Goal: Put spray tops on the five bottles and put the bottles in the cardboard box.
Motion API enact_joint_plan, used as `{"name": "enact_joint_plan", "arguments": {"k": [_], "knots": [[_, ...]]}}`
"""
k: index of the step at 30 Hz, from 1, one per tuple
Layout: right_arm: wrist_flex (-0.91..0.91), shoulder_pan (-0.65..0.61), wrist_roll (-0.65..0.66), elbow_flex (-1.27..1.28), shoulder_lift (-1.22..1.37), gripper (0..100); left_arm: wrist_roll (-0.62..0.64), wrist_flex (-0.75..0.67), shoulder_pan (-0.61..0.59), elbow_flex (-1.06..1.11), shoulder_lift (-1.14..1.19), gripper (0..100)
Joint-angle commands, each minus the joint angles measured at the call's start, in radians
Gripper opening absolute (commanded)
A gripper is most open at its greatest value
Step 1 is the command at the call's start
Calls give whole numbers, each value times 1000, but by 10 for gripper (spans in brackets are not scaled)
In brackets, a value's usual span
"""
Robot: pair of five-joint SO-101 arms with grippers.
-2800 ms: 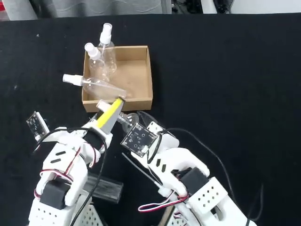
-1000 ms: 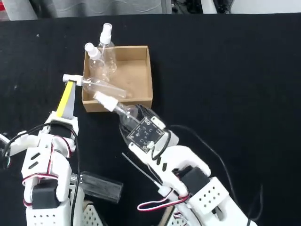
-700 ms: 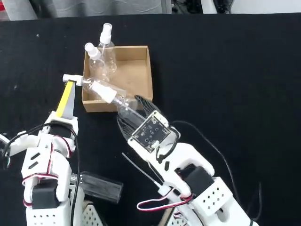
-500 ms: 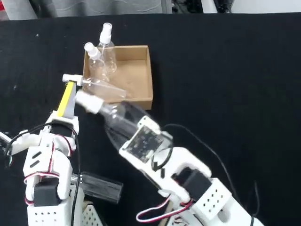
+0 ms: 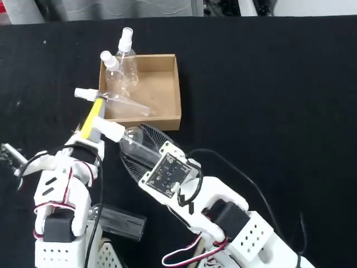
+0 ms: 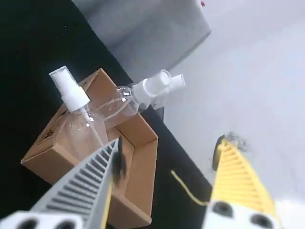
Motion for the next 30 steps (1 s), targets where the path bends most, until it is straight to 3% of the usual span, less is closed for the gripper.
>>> {"name": "enact_joint_plan", "arguments": {"k": [1, 13, 21, 30], "knots": [[-23, -14, 0, -30, -41, 113, -72, 6, 22, -8, -9, 299], [-18, 5, 0, 5, -39, 113, -192, 57, 68, -8, -9, 298], [-17, 31, 2, 36, -31, 113, -296, 92, 131, -18, -11, 180], [51, 31, 58, 50, -30, 113, -293, 97, 122, -59, -11, 165]]}}
